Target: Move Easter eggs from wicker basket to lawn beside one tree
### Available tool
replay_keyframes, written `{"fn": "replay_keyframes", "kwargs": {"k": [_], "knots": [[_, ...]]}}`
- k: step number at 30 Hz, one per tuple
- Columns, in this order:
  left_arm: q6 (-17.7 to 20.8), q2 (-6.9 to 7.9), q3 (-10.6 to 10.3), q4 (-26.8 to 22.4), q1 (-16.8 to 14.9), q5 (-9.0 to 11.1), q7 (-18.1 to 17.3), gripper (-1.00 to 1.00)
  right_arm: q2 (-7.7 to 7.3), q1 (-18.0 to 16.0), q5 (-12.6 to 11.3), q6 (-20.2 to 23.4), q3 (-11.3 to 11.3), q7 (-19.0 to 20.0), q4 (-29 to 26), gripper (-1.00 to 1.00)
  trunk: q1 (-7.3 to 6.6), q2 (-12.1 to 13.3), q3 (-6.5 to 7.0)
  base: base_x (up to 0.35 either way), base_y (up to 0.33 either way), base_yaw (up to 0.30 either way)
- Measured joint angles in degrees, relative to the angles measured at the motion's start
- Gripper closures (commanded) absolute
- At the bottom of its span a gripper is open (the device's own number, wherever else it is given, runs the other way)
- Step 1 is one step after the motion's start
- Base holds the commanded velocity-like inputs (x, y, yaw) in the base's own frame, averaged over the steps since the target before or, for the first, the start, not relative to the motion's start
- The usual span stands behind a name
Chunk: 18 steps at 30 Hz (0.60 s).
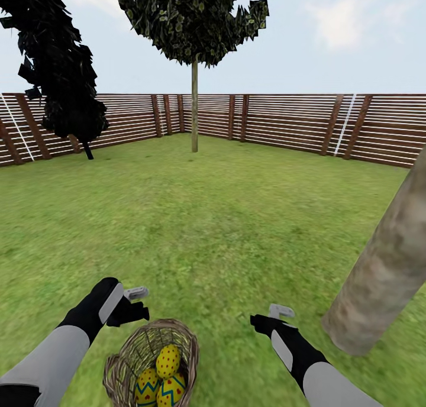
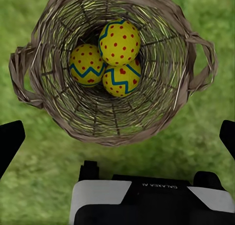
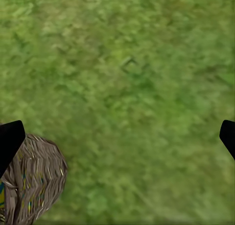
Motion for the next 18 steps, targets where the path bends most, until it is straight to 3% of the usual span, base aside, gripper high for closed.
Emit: {"fn": "replay_keyframes", "kwargs": {"k": [6,18], "knots": [[0.0,0.00,0.0,-0.1,0.0,0.0,0.0,-1.00,-0.05,0.0,0.0,0.0,-0.1,0.0,0.0,-1.00,0.00,0.0,0.00,0.001,0.000,0.000],[0.0,0.00,0.0,0.2,0.0,0.1,-0.2,-1.00,-0.09,0.0,0.0,-0.1,-0.1,0.0,-0.1,-1.00,2.63,-4.8,-2.15,0.000,0.000,0.000]]}}
